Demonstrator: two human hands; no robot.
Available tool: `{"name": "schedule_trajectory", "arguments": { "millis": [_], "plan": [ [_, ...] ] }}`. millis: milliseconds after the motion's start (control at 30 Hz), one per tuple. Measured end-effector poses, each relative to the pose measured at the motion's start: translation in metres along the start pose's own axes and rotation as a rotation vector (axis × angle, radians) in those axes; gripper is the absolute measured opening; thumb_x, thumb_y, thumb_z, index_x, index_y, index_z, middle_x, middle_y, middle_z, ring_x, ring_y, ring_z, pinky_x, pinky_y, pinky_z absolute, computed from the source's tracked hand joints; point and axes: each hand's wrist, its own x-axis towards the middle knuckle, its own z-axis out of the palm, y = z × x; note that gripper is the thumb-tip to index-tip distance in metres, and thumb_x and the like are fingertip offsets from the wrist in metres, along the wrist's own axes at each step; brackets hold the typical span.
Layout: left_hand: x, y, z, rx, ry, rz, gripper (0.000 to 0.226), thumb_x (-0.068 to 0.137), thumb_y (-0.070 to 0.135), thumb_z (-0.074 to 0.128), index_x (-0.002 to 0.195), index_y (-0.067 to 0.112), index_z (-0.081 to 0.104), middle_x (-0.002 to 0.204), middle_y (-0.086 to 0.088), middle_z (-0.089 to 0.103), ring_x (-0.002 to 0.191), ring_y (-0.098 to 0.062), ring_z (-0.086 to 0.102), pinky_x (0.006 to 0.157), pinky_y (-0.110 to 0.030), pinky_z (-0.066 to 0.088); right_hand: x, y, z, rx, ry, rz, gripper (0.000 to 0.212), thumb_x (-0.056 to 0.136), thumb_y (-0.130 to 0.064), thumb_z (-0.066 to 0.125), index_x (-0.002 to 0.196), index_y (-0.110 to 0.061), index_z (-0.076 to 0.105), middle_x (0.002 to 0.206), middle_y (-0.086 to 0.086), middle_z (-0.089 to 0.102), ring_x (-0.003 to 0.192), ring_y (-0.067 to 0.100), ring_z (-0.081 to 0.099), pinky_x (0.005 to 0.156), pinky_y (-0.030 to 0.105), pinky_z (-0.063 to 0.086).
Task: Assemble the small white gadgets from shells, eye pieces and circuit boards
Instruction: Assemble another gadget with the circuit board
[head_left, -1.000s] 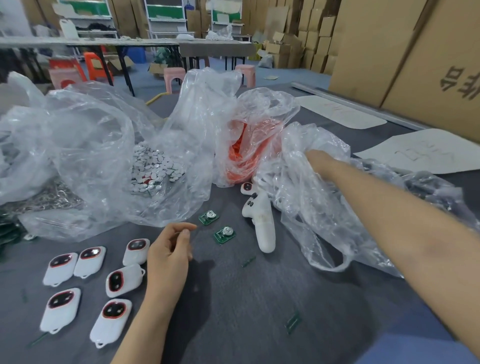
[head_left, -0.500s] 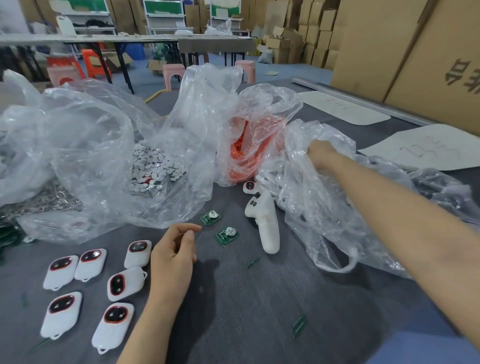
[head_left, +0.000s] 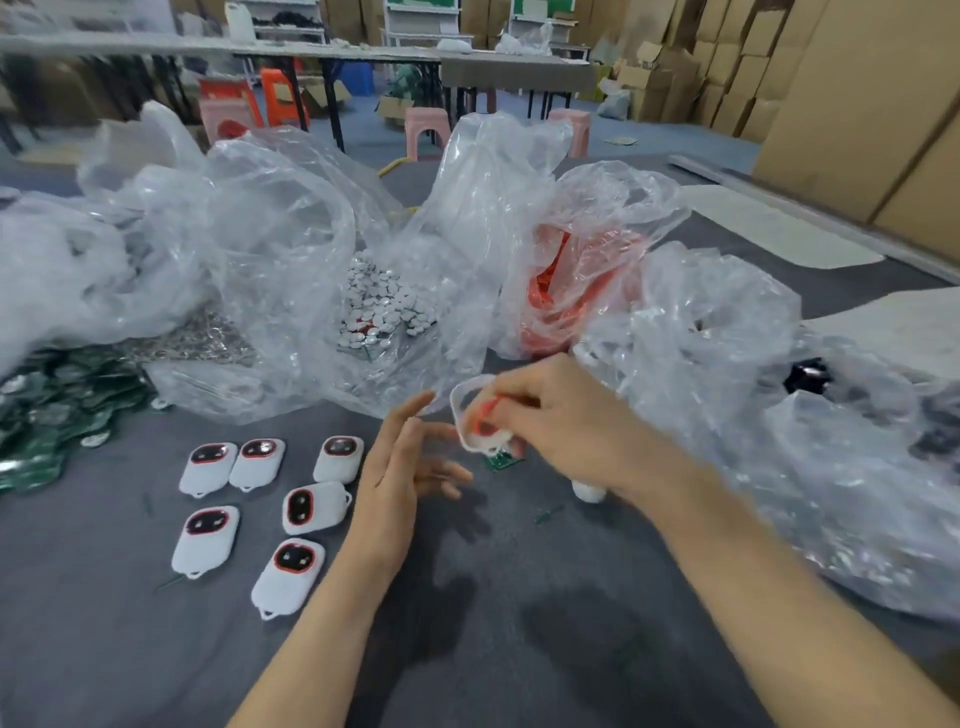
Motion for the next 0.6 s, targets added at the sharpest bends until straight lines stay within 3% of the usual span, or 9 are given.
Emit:
{"name": "schedule_trajectory", "arguments": {
  "millis": [100, 133, 200, 267, 333, 500, 600],
  "plan": [
    [-0.009, 0.005, -0.012, 0.102, 0.029, -0.048, 0.027, 0.100, 0.026, 0.040, 0.116, 0.018, 0.061, 0.095, 0.002, 0.072, 0.082, -0.018, 0.068, 0.068, -0.030, 0.055, 0.014, 0.019, 0.073, 0.157, -0.047, 0.046, 0.021, 0.094, -0.006, 0.053, 0.092, -0.004, 0.074, 0.067, 0.000, 0.064, 0.053, 0.004, 0.053, 0.062, 0.020, 0.044],
    [-0.014, 0.005, -0.020, 0.215, 0.046, -0.015, 0.025, 0.099, 0.026, 0.043, 0.112, 0.022, 0.064, 0.098, 0.004, 0.071, 0.090, -0.016, 0.067, 0.077, -0.033, 0.055, 0.015, 0.024, 0.084, 0.258, -0.046, 0.063, 0.020, 0.094, -0.005, 0.053, 0.091, -0.001, 0.072, 0.065, -0.002, 0.065, 0.054, 0.005, 0.054, 0.060, 0.023, 0.045],
    [-0.023, 0.005, -0.032, 0.318, 0.040, -0.010, 0.022, 0.097, 0.024, 0.046, 0.108, 0.027, 0.066, 0.102, 0.005, 0.071, 0.098, -0.016, 0.067, 0.082, -0.037, 0.055, 0.013, 0.030, 0.094, 0.488, -0.057, 0.095, 0.018, 0.095, -0.002, 0.053, 0.088, 0.002, 0.070, 0.056, -0.008, 0.059, 0.046, 0.000, 0.045, 0.049, 0.014, 0.037],
    [-0.027, 0.006, -0.037, 0.230, 0.037, -0.075, 0.022, 0.097, 0.016, 0.049, 0.105, 0.026, 0.067, 0.102, 0.003, 0.072, 0.094, -0.018, 0.069, 0.070, -0.035, 0.058, 0.013, 0.035, 0.098, 0.603, -0.072, 0.093, 0.017, 0.094, -0.001, 0.054, 0.092, 0.007, 0.069, 0.058, 0.006, 0.052, 0.044, 0.002, 0.037, 0.045, 0.013, 0.030],
    [-0.025, 0.010, -0.035, 0.162, 0.056, -0.102, 0.021, 0.098, 0.010, 0.048, 0.103, 0.022, 0.066, 0.099, 0.004, 0.073, 0.086, -0.015, 0.070, 0.061, -0.028, 0.057, 0.014, 0.039, 0.098, 0.631, -0.041, 0.075, 0.017, 0.093, -0.001, 0.055, 0.093, 0.003, 0.072, 0.060, 0.012, 0.051, 0.046, 0.007, 0.038, 0.046, 0.017, 0.033],
    [-0.020, 0.014, -0.027, 0.288, 0.148, 0.013, 0.024, 0.098, 0.005, 0.047, 0.106, 0.021, 0.063, 0.097, 0.007, 0.072, 0.064, -0.005, 0.065, 0.047, -0.018, 0.049, 0.019, 0.046, 0.102, 0.834, 0.066, 0.112, 0.020, 0.092, -0.001, 0.055, 0.094, -0.007, 0.073, 0.059, 0.001, 0.059, 0.048, 0.009, 0.044, 0.045, 0.018, 0.036],
    [-0.019, 0.013, -0.033, 0.292, 0.231, 0.018, 0.028, 0.096, 0.001, 0.048, 0.111, 0.022, 0.058, 0.103, 0.003, 0.070, 0.055, -0.013, 0.058, 0.043, -0.019, 0.041, 0.024, 0.057, 0.098, 0.882, 0.235, 0.169, 0.022, 0.092, 0.001, 0.055, 0.091, -0.012, 0.073, 0.055, -0.007, 0.057, 0.043, 0.006, 0.035, 0.041, 0.016, 0.029]
  ]
}}
